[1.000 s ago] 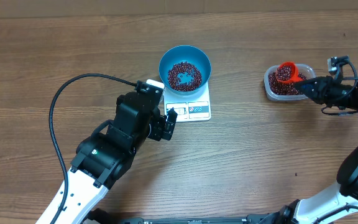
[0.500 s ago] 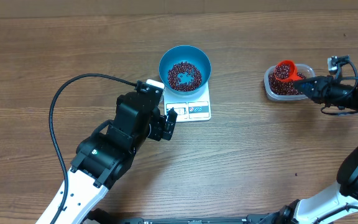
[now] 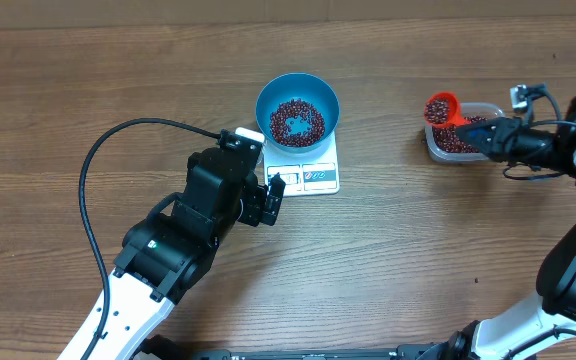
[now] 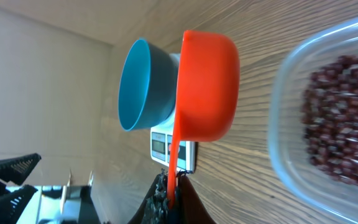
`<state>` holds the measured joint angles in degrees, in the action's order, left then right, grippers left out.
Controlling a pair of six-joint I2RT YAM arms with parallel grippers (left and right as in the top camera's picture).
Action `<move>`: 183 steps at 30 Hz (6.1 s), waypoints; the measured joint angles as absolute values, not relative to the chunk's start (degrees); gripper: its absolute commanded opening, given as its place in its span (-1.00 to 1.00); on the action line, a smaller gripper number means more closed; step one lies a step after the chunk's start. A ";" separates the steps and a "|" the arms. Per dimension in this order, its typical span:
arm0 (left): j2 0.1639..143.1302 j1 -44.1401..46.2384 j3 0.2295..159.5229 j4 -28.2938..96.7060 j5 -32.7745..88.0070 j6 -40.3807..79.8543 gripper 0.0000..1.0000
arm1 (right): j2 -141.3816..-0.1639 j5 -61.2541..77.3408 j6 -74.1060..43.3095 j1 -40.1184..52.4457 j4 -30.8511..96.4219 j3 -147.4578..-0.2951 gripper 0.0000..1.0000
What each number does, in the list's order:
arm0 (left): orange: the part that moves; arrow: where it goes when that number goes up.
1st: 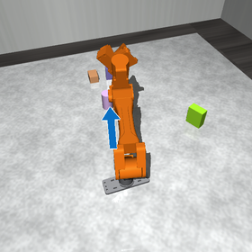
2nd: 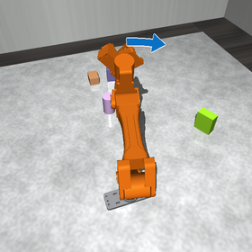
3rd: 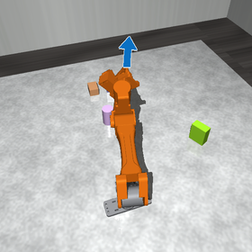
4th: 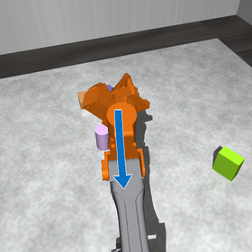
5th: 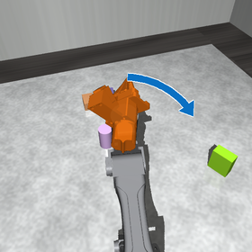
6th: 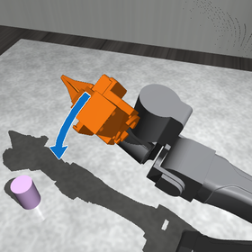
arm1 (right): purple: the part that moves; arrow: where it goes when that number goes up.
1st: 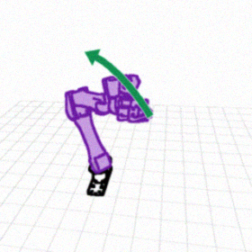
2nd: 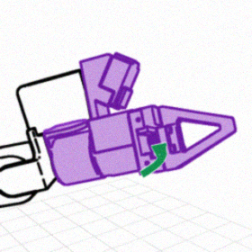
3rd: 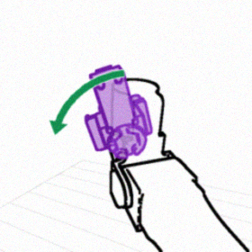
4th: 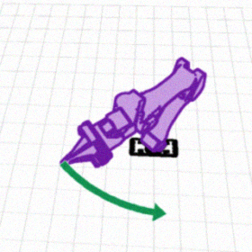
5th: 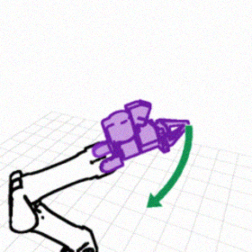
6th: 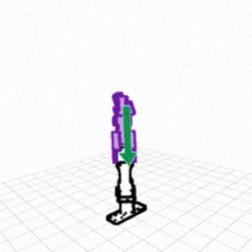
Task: Scoop item into bowl and weigh 150g on scale
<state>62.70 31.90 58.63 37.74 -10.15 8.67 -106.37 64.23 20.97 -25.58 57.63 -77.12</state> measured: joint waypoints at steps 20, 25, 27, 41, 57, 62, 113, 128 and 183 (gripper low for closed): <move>62.70 31.90 58.63 37.74 -10.15 8.67 0.99 | -106.37 68.64 20.97 -12.58 54.74 -77.12 -0.93; 62.70 31.90 58.63 37.74 -10.15 8.67 0.99 | -106.37 69.19 20.56 -9.10 53.52 -77.12 -0.93; 62.70 31.90 58.63 37.71 -10.15 8.67 0.99 | -106.37 69.71 19.44 -7.62 51.79 -77.12 -0.93; 62.70 31.90 58.63 37.74 -10.15 8.67 0.99 | -106.37 71.11 7.79 2.15 34.00 -77.12 -0.93; 62.70 31.90 58.63 37.74 -10.15 8.67 0.99 | -106.37 54.39 10.59 8.69 26.04 -77.12 -0.93; 62.70 31.90 58.63 37.74 -10.15 8.67 0.99 | -106.37 52.77 18.39 9.02 26.15 -77.12 -0.93; 62.70 31.90 58.63 37.74 -10.15 8.67 0.99 | -106.37 45.04 57.04 9.10 19.00 -77.12 -0.92; 62.70 31.90 58.63 37.74 -10.15 8.67 0.98 | -106.32 44.64 48.31 7.86 20.18 -77.12 -0.93; 62.70 31.90 58.63 37.74 -10.15 8.67 0.99 | -101.89 7.42 18.65 -15.18 52.29 -76.69 -0.93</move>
